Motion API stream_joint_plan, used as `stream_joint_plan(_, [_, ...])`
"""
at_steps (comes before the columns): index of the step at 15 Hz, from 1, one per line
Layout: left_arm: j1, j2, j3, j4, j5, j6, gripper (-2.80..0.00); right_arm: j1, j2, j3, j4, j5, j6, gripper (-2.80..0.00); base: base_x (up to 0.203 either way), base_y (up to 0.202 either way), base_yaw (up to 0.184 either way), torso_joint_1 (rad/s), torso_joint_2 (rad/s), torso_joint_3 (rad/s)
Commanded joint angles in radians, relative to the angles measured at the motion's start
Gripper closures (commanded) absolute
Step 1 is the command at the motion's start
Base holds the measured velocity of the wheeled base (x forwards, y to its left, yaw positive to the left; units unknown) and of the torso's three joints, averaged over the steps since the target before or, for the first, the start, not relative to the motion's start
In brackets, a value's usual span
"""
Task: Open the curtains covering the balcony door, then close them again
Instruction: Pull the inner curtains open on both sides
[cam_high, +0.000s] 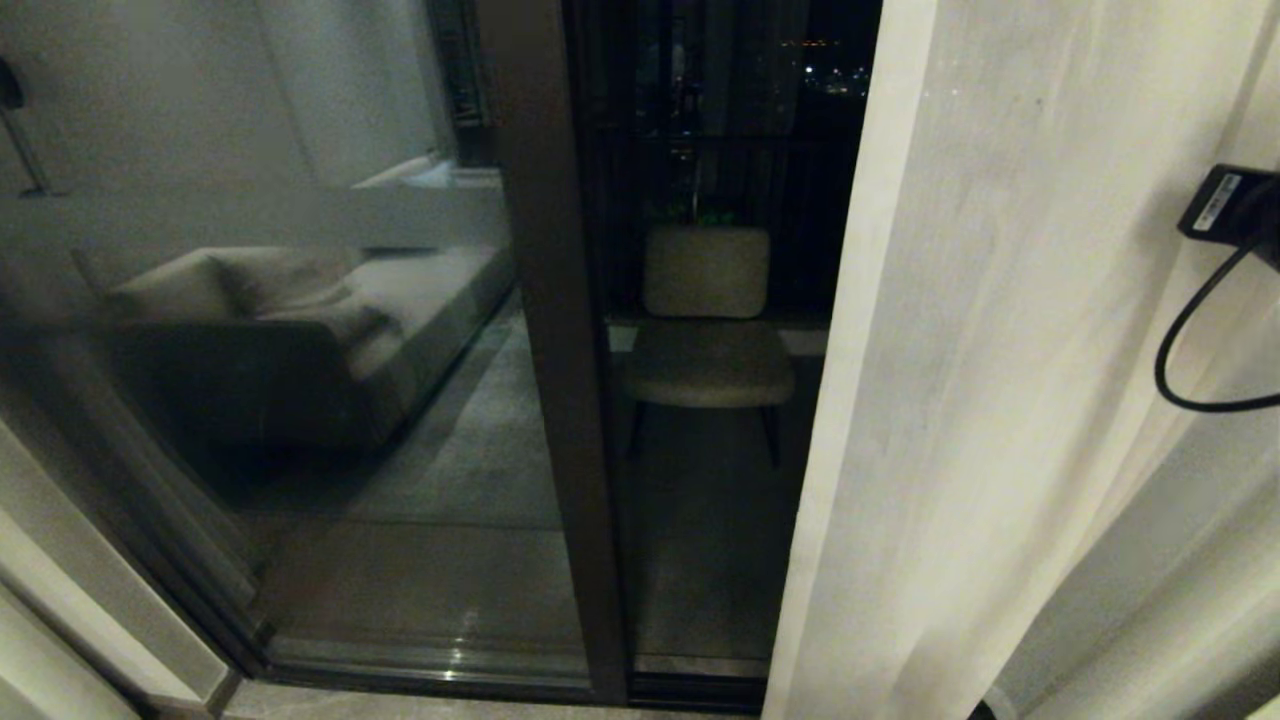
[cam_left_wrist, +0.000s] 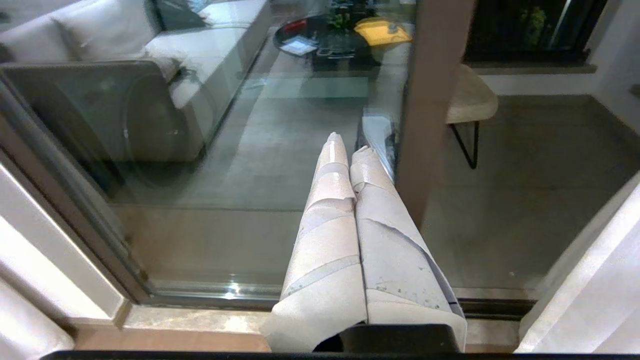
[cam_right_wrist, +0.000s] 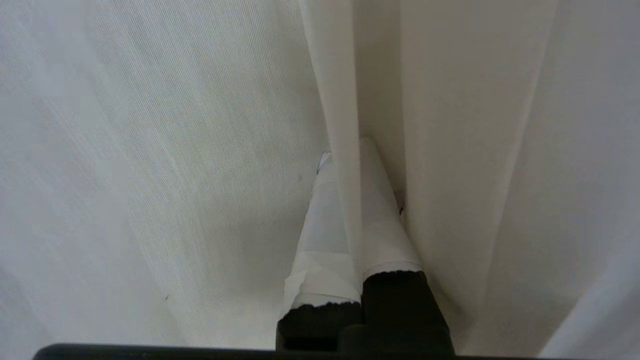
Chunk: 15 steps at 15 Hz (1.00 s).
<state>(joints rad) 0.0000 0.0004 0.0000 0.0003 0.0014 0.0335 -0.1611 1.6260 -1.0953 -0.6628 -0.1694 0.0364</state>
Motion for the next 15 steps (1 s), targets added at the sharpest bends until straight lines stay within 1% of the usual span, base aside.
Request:
stream_joint_plan(1, [0.000,0.000,0.000,0.000,0.000,0.000,0.00,-0.001,-0.001,0.012,-0.003,-0.001,-0.001,0.00,0.000,-0.185,0.000,0.002,0.00,0.002])
stream_joint_plan(15, [0.000,0.000,0.000,0.000,0.000,0.000,0.00,-0.015,-0.017,0.026,-0.003,-0.004,-0.006,0.00,0.000,-0.189,0.001,0.002,0.00,0.003])
